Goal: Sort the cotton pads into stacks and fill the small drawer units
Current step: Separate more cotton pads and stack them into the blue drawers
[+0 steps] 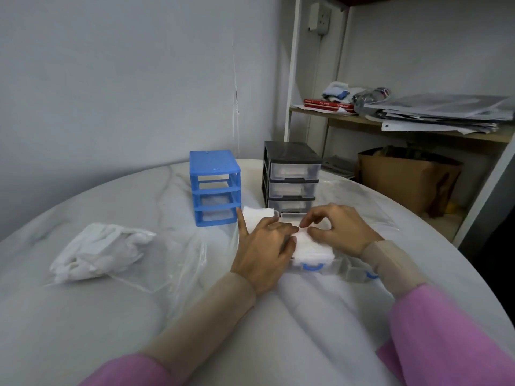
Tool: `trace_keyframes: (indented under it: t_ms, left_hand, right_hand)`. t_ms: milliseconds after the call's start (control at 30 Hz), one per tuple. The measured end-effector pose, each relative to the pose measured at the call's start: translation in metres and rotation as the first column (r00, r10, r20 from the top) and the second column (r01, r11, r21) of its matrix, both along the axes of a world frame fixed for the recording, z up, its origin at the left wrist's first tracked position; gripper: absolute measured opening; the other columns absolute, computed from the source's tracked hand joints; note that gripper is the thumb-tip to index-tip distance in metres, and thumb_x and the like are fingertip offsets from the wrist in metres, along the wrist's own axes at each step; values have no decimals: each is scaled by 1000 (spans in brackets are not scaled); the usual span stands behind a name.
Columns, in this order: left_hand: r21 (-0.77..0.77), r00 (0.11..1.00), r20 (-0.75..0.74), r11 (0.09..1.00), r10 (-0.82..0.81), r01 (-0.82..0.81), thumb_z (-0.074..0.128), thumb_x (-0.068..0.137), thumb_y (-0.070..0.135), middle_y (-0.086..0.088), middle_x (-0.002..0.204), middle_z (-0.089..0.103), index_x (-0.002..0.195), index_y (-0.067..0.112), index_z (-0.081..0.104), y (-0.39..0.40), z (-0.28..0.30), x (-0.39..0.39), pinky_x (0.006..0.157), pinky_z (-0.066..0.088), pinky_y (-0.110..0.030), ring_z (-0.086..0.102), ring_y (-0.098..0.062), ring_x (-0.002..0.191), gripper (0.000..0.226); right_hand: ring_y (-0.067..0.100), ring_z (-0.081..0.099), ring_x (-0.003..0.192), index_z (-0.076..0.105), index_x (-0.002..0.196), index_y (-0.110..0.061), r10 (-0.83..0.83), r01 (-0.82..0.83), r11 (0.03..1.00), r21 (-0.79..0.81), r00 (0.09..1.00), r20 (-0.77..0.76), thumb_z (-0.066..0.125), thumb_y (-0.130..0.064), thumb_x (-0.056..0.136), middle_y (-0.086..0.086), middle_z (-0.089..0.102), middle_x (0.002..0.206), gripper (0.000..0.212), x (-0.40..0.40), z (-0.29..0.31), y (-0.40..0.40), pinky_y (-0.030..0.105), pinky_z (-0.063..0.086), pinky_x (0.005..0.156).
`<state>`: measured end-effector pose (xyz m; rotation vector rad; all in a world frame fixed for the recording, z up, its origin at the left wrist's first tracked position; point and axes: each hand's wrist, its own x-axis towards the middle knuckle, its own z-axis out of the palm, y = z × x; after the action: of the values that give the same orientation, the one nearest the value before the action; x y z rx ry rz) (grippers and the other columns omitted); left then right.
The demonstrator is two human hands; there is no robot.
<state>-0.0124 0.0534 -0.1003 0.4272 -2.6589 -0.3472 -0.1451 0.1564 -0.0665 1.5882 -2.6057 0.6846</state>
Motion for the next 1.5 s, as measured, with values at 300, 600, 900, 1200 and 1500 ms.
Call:
trace_keyframes:
  t_ms: [300, 600, 900, 1200, 1500]
  left_hand:
    - [68, 992, -122, 997, -19, 28, 30, 95, 20, 7, 134, 51, 128, 24, 52, 0, 8, 8, 110, -22, -37, 30, -5, 134, 40]
    - [233, 948, -297, 972, 114, -44, 41, 89, 2, -1, 118, 61, 111, 22, 63, -23, 29, 60, 97, 42, -33, 54, -17, 111, 36]
    - [148, 809, -201, 834, 552, -532, 43, 91, 15, 3, 114, 58, 111, 25, 60, -97, 46, 164, 76, 32, -24, 47, -14, 109, 27]
    - [429, 751, 58, 662, 658, -614, 50, 93, 29, -6, 134, 47, 133, 15, 41, -136, 28, 193, 96, 36, -33, 41, -23, 125, 43]
    - [824, 848, -8, 484, 529, -294, 57, 91, 33, -12, 95, 60, 102, -1, 60, -139, 24, 192, 56, 43, -18, 60, -18, 75, 35]
  right_hand:
    - [6, 45, 85, 65, 96, -20, 4, -18, 991, -134, 995, -104, 54, -23, 92, -5, 58, 96, 12, 8, 2, -1, 33, 39, 89]
    - [-1, 47, 67, 67, 89, -15, 238, -240, 952, -191, 971, -36, 59, -8, 86, -6, 59, 83, 11, 68, 7, -21, 7, 36, 63]
    - [-2, 53, 60, 62, 93, -17, 308, -305, 950, -69, 871, 383, 65, -15, 84, -10, 60, 69, 10, 149, -2, -66, 7, 38, 58]
    - [15, 59, 69, 56, 76, -6, 157, -59, 986, -155, 627, 763, 61, -9, 88, 12, 62, 81, 13, 167, -3, -90, 14, 50, 59]
    - [20, 59, 84, 57, 73, -9, 214, -18, 974, -227, 414, 885, 34, 5, 91, 10, 61, 98, 33, 171, 7, -87, 25, 46, 74]
